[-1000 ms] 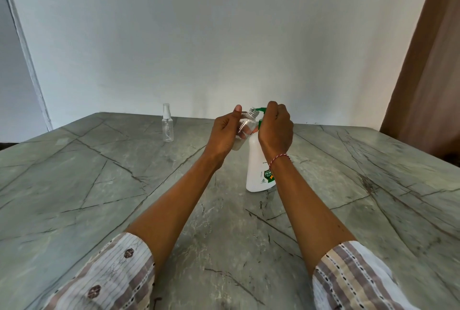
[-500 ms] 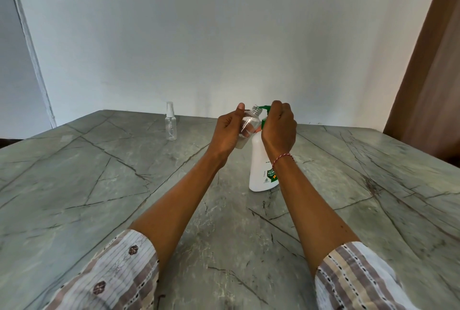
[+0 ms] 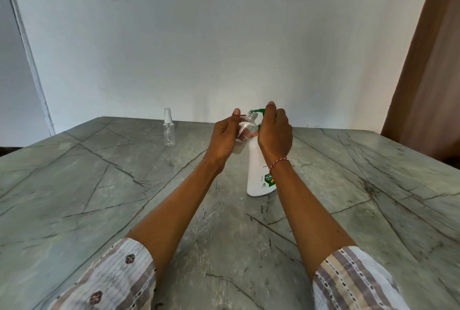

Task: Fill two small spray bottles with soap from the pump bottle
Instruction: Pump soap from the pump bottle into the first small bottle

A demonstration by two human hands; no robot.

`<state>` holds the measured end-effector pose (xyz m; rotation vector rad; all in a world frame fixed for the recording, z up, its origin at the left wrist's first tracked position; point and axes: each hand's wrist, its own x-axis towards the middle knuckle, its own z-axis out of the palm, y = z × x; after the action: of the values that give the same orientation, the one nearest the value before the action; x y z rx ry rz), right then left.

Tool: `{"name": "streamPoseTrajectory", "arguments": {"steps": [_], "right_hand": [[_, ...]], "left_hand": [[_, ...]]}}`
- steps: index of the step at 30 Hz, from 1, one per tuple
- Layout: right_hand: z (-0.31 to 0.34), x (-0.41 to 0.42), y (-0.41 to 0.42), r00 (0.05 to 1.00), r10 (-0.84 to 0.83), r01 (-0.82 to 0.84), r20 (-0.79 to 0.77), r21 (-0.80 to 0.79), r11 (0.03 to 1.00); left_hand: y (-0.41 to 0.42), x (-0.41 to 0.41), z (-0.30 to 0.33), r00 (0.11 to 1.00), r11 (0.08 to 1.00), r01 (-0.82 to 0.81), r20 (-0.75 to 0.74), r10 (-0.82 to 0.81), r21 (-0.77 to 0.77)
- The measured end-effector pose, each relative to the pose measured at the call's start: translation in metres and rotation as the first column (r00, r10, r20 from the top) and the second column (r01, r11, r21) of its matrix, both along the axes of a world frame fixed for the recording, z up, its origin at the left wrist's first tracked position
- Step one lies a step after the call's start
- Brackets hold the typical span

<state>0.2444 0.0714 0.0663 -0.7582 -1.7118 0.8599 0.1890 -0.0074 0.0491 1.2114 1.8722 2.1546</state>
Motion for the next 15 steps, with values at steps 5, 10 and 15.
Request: {"name": "streamPoseTrajectory", "arguments": {"steps": [5,10,15], "right_hand": [[0.0002,-0.0004,0.0011,0.995,0.021,-0.026,-0.098,-0.046,0.999],[-0.0002,-0.0011,0.0011,0.992,0.019,-0.027,-0.126,-0.062,0.998],[-0.0003,-0.0003,0.003,1.0,-0.01,0.01,0.003,-0.012,1.0]], "left_hand": [[0.002,-0.0005,-0.0009,1.0,1.0,0.0,-0.006,0.0,-0.013],[0.0004,0.0018,-0.0017,1.0,1.0,0.009,0.011,-0.009,0.001],[0.0004,0.0022,-0.0021,1.0,1.0,0.018,0.01,-0.018,0.002]]}}
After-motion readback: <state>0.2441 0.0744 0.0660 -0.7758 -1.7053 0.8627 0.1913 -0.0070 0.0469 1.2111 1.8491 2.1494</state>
